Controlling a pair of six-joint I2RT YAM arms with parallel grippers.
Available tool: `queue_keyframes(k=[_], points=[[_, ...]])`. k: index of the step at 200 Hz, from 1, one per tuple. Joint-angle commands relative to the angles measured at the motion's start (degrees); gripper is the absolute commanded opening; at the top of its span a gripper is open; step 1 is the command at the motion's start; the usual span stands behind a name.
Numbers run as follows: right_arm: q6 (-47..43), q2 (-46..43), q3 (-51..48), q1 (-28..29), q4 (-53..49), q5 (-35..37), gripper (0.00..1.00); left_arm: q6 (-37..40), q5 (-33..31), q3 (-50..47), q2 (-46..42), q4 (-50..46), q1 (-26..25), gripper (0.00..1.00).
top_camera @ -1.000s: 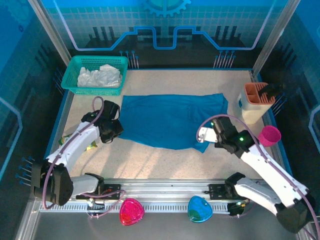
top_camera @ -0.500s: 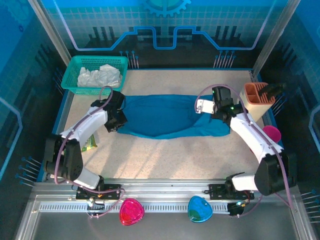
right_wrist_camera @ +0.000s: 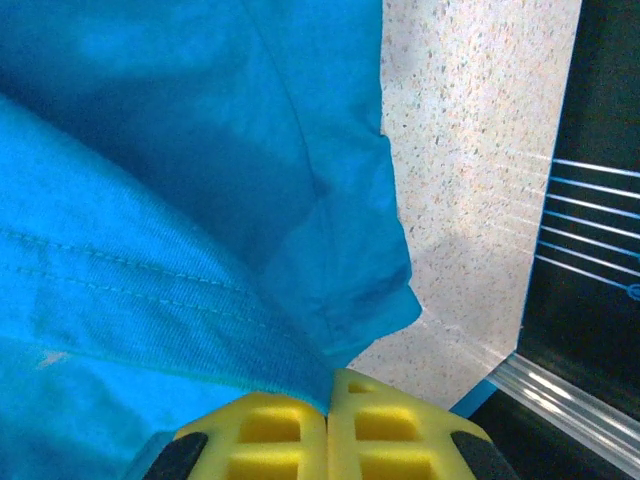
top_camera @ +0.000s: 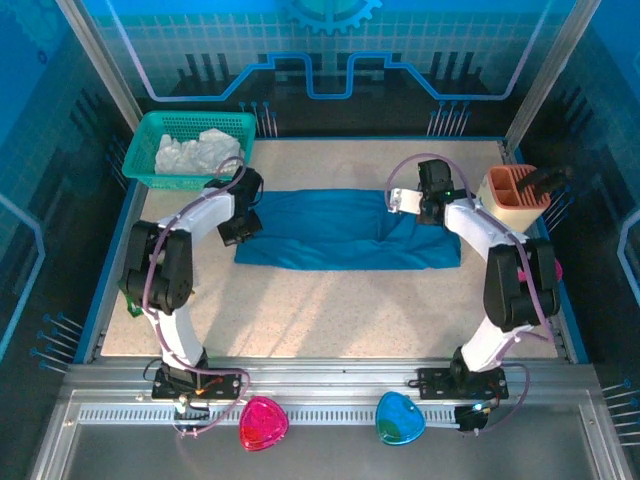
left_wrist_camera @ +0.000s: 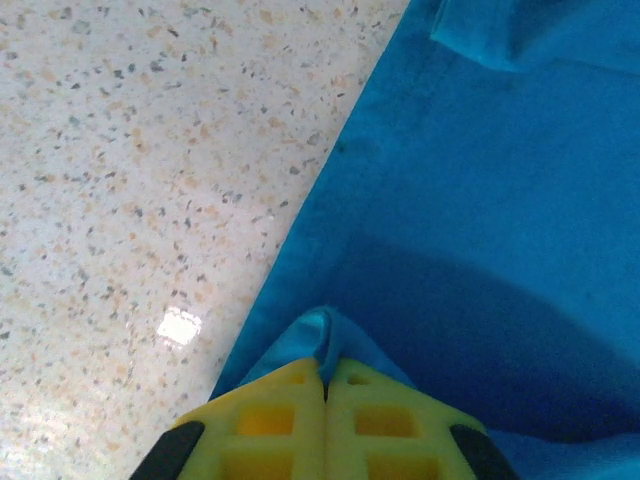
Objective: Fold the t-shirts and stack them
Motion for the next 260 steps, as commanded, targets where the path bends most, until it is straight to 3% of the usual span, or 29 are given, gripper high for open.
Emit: queue_keyframes(k=[1,28,45,59,71,93,106,154,163,177,198,229,260], points=[[4.0,3.4,2.2,-0.7,2.9,1.9,0.00,0.7,-2.8,2.6,2.6,-1.2,0.7,0.06],[10.0,7.1,3.5,-0.9,4.1,2.7,0.00,0.0,-4.8,3.5,4.4,-2.2,0.7,0.27],[17.1,9.7,6.1,-1.5,3.1,2.1,0.00,0.1,-5.5,3.4,4.8,-2.2,0.7,0.46],[22.9,11.4,8.4,-1.9,1.5,1.0,0.03,0.3,-5.7,3.0,5.1,-2.1,0.7,0.56],[27.8,12.7,10.2,-2.1,1.2,1.5,0.09,0.4,-5.8,2.2,5.1,-1.9,0.8,0.62],[36.5,13.1,11.6,-2.1,2.1,2.5,0.31,0.5,-6.0,0.2,3.9,-1.3,1.0,0.69],[42.1,11.9,11.8,-2.2,2.8,2.4,0.39,1.3,-5.5,-1.2,2.3,0.0,1.0,0.74],[63.6,3.1,12.0,-2.7,-3.4,0.9,0.47,2.8,-7.1,-4.2,-4.1,0.3,1.0,0.89],[69.0,1.4,12.4,-3.0,-7.2,0.1,0.47,2.9,-8.0,-4.5,-5.2,0.0,1.0,0.97],[78.5,-0.4,14.0,-3.9,-15.2,-3.6,0.47,3.0,-9.9,-4.9,-6.9,-0.5,1.1,0.99],[86.4,-1.4,13.0,-5.2,-23.2,-15.4,0.44,3.4,-11.8,-5.1,-8.4,-1.0,1.3,0.99],[93.0,-2.0,5.6,-4.8,-19.9,-28.0,0.44,3.5,-11.5,-5.7,-10.5,-0.5,1.7,0.99],[99.7,0.6,-0.5,-4.6,-12.4,-32.5,0.44,3.6,-9.3,-8.3,-15.8,1.4,1.7,0.94]])
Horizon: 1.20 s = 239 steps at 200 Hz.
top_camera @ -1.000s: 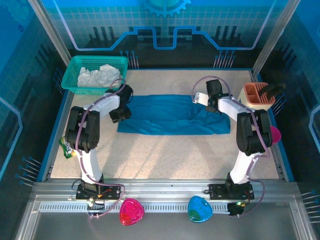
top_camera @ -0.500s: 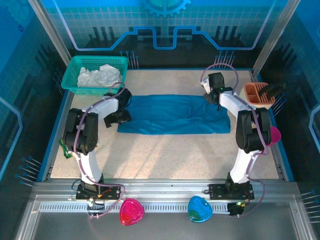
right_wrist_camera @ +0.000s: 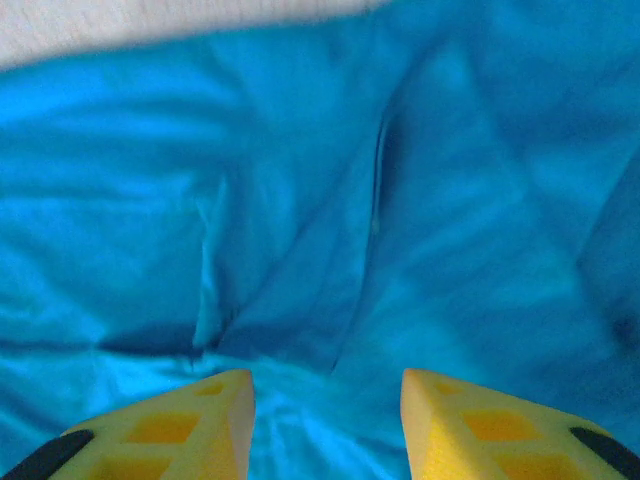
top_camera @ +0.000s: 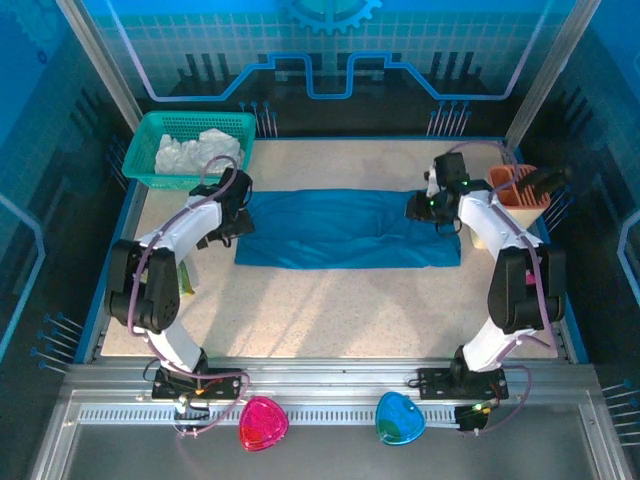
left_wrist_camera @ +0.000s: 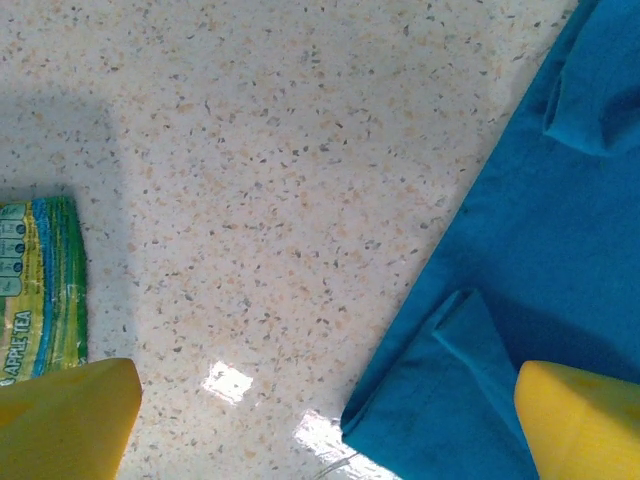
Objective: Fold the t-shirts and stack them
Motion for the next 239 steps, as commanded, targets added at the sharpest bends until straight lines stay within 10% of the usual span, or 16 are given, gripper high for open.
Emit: queue_keyframes(k=[1,164,239], points=[[9.3,2.7,-3.8,0.2,3.6,-8.7,0.44,0.7,0.7,-2.1,-5.5,0.5,0.4,0.94],[12.6,14.8,1.2,2.6,14.9,-11.6,0.21,0.6,1.0,-5.1,-13.1,-2.0,0.4,0.92],[14.0,22.6,11.6,5.6,15.4,-13.8,0.36,-0.5,3.6,-8.2,-14.1,-3.1,-0.7,0.93]])
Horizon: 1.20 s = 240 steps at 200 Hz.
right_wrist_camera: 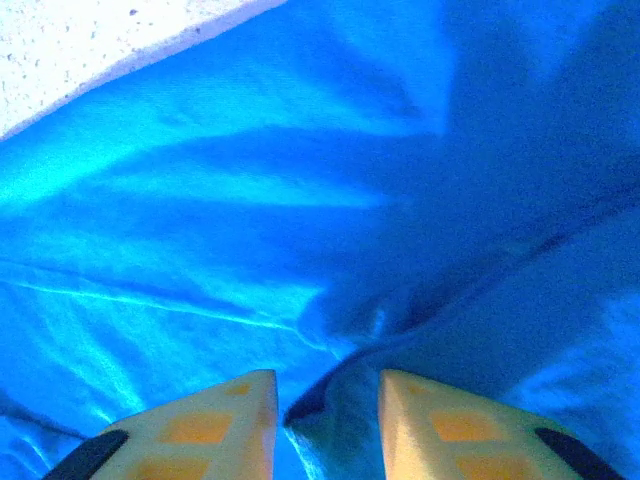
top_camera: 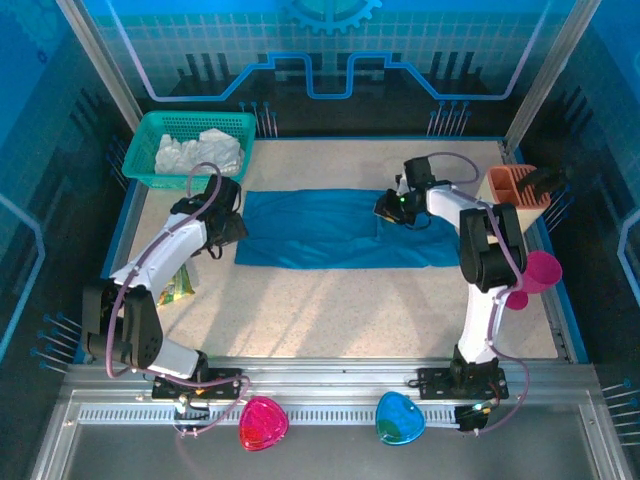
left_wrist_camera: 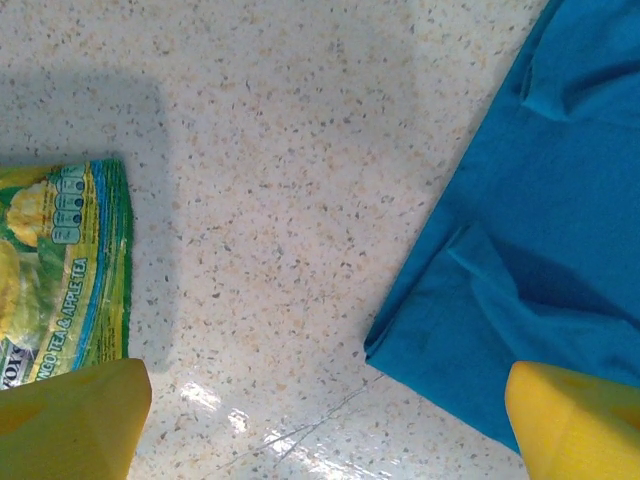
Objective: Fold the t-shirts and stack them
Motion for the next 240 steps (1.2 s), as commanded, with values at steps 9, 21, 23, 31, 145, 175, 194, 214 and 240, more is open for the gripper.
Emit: queue_keyframes(k=[9,21,23,31,145,175,194,214,240], points=[[0.7,1.6,3.3,0.9,0.7,-1.8,0.36,-0.4,2.0,-1.8,-1.6,-2.5,-1.3,0.93],[0.7,1.2,3.5,0.8,1.5,-1.9,0.37,-0.5,2.7,-2.1,-0.8,-2.8,-2.2,0.93],[0.7,1.0,3.5,0.9,1.7,-1.9,0.37,-0.5,2.9,-2.1,-0.6,-2.8,-2.4,0.92],[0.7,0.5,3.2,0.8,2.7,-1.9,0.37,-0.5,3.9,-2.2,0.4,-2.9,-3.0,0.90],[-0.3,-12.9,-7.7,-0.4,7.3,-4.3,0.33,1.0,1.7,10.2,22.9,1.3,-6.5,0.19],[-2.3,-18.4,-14.0,-0.4,5.2,-1.5,0.32,2.7,1.4,16.1,26.6,0.7,-6.3,0.21],[-2.7,-21.2,-17.7,-0.5,3.6,0.9,0.32,3.4,1.6,18.6,30.3,0.0,-5.5,0.21],[-2.4,-24.1,-21.2,-0.5,2.8,2.5,0.32,4.2,2.0,18.8,33.7,1.2,-4.5,0.19],[-1.7,-28.0,-24.4,-0.3,1.5,4.7,0.32,5.9,2.8,19.5,34.9,2.5,-3.6,0.16]])
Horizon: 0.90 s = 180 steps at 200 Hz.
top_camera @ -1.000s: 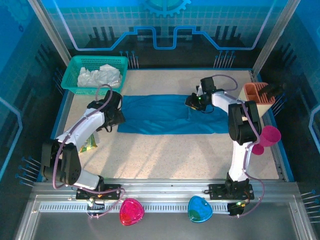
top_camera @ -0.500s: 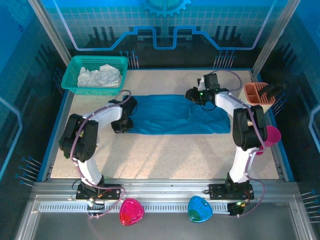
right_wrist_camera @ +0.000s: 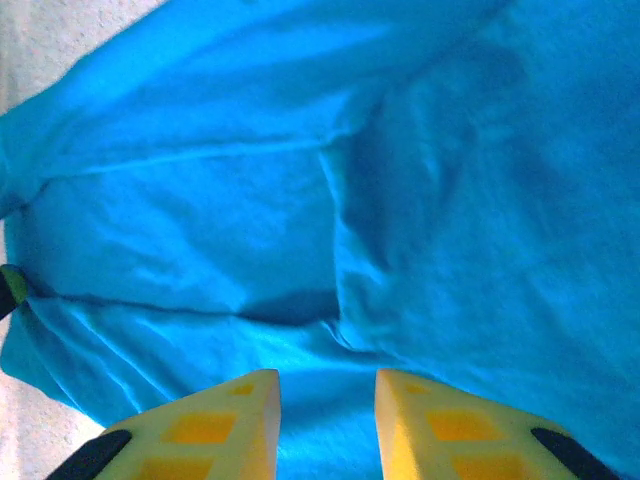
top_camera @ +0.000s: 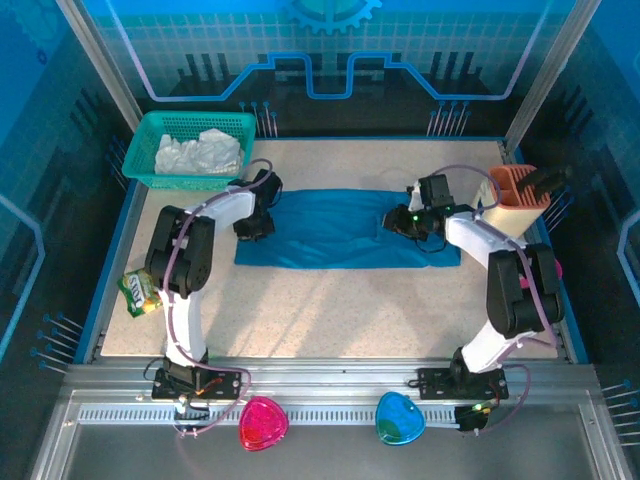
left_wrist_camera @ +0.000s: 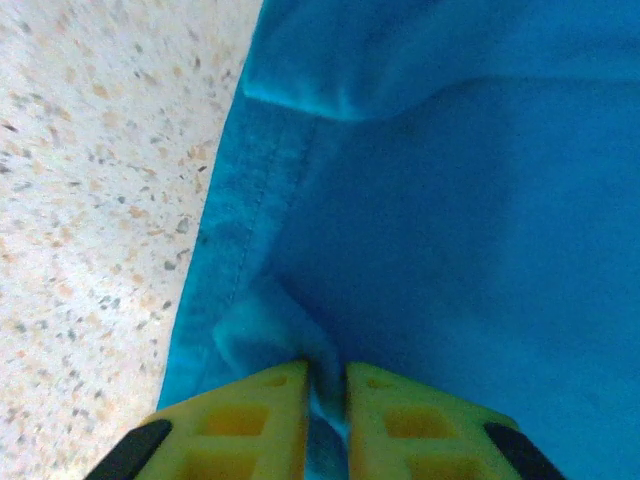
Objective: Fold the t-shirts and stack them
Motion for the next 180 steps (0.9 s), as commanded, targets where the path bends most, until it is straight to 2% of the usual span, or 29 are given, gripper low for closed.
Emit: queue_keyframes(k=[1,22,45,67,80,126,160,180], points=[[-0.2,-4.4,-2.5,-0.3,-2.3,3.3,0.32,2.6,0.1,1.2,1.2,0.1,1.0,0.16],[0.2,-7.8,-4.5,0.3,-4.1,7.0,0.30,4.4,1.6,3.1,-1.4,0.1,0.8,0.19],[1.5,-9.7,-6.6,0.8,-4.7,11.0,0.30,7.0,2.2,9.0,-3.7,-2.5,-0.4,0.29],[2.5,-8.0,-6.6,0.9,-4.6,12.5,0.30,9.3,3.2,16.9,-2.4,-5.0,-1.2,0.37],[2.6,-5.8,-5.6,0.9,-4.9,13.2,0.28,10.0,3.5,22.2,0.4,-6.6,-1.3,0.38],[2.8,1.1,-1.6,0.5,-7.6,18.1,0.07,10.9,6.8,38.9,15.0,-9.7,-1.4,0.36],[2.4,4.3,-0.4,-0.4,-8.3,18.7,0.00,11.1,5.8,48.0,25.1,-11.7,-1.5,0.34],[2.2,6.5,0.8,-0.9,-8.9,18.7,0.00,11.1,5.3,50.8,28.7,-12.2,-1.5,0.34]])
